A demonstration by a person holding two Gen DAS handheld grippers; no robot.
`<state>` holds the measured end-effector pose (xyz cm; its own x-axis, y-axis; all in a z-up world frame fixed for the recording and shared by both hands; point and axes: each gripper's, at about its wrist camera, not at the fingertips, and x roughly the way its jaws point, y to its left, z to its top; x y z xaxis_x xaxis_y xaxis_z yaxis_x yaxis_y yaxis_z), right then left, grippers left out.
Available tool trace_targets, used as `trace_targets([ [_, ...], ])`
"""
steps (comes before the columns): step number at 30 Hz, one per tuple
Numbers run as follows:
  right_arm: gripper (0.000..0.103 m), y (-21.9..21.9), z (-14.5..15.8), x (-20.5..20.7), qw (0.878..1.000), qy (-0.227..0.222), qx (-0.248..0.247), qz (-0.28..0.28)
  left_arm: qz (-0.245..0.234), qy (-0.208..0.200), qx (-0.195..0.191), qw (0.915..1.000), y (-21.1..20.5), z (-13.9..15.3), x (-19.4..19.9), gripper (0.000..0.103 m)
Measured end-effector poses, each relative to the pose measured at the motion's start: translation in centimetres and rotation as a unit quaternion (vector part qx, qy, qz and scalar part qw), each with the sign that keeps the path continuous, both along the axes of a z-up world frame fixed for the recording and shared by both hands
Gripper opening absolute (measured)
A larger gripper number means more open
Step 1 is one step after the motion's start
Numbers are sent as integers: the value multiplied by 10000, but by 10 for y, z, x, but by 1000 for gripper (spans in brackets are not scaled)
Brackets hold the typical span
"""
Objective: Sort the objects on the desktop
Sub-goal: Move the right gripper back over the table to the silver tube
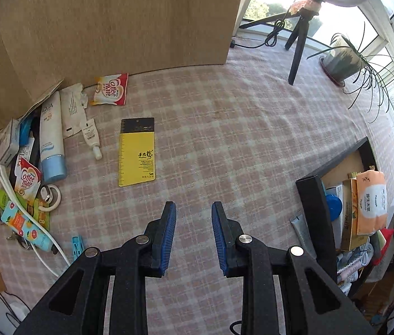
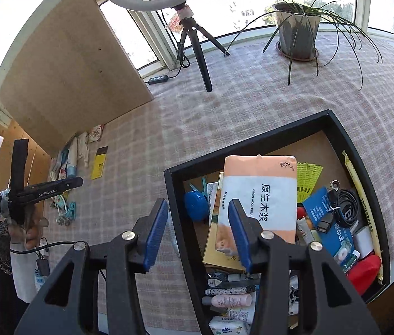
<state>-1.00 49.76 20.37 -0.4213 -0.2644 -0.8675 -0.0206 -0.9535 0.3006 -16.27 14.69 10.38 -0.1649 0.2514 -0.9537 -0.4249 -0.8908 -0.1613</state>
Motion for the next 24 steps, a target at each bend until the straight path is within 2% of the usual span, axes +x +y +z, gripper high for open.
trace_targets([
  [4,45,-37,-13,-20,9987,-212,-3,458,248,-121,27,9996,-16,-14,-23,25],
  [10,45,-90,-57,-26,9910,-851,-6,1035,364,-347,155,9986,-25,-36,-39,25],
  [16,45,-108,-100,-20,9867,-1299,148,966,324,-446,211,9983,-28,-49,-46,25],
  [20,45,-113,-106,-23,9874,-1315,173,861,369,-404,114,9984,-32,-49,-64,26],
  [24,45,-119,-107,-33,9873,-1344,130,834,360,-367,-40,9987,-29,-52,-83,34],
])
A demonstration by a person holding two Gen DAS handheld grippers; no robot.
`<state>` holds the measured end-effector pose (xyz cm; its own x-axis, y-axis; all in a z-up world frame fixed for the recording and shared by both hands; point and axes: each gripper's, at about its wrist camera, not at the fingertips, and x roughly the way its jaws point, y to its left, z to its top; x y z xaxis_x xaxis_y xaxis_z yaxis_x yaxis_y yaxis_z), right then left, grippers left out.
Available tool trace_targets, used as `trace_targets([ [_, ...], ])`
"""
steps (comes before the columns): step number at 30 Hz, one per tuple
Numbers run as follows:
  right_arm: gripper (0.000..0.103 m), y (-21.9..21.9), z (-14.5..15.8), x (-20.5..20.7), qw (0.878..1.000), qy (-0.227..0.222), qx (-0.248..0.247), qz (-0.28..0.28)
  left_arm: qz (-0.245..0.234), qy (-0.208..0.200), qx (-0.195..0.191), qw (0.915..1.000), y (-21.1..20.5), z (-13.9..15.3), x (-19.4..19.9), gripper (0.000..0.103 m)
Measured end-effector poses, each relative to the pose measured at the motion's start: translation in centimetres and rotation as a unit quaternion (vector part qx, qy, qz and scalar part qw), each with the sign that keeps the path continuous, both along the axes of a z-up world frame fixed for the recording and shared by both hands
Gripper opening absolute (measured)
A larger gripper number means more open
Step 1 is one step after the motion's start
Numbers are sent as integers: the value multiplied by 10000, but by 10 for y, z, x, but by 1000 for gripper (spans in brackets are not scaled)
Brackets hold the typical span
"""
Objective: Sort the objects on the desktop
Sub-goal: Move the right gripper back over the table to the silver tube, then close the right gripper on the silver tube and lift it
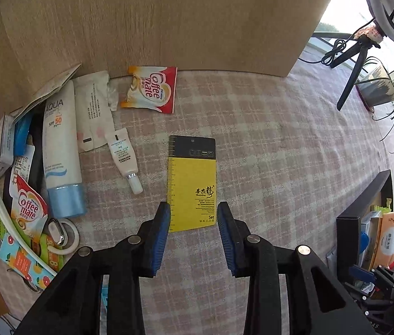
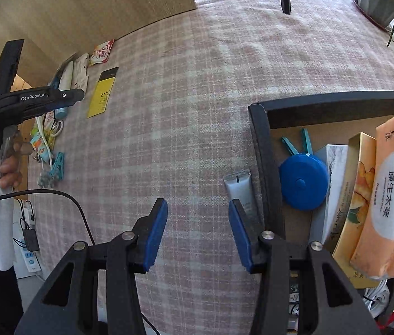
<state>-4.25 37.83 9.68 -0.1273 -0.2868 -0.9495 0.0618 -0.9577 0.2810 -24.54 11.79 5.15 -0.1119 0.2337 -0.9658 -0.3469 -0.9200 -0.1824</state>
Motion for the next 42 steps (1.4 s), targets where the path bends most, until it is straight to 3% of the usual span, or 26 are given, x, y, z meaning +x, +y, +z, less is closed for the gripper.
trace_targets([
  [4,45,-2,-5,-5,9999,-120,49,21,-27,-94,158,9998,8,-3,-1,34],
  [12,45,9,-21,-5,9991,-235,282,-189,-405,-194,544,9975,23,-6,38,34],
  [22,46,-20,-44,-10,9913,-207,1301,-72,-454,-132,1072,9931,3,6,65,34],
  [24,56,-17,-43,-9,9962,-478,694,-204,-401,-91,1169,9923,-7,10,68,34],
  [26,57,-13,-40,-7,9962,-785,-205,-312,-333,-53,1247,9916,-19,14,71,34],
  [27,57,-11,-36,-6,9963,-737,-226,-381,-307,-38,1267,9915,-25,16,73,34],
  [30,57,-13,-23,-2,9975,-258,620,-202,-256,26,1274,9915,-38,21,77,34],
  [42,58,-26,-53,3,9894,-475,1330,342,-31,45,1347,9909,-70,26,113,34],
])
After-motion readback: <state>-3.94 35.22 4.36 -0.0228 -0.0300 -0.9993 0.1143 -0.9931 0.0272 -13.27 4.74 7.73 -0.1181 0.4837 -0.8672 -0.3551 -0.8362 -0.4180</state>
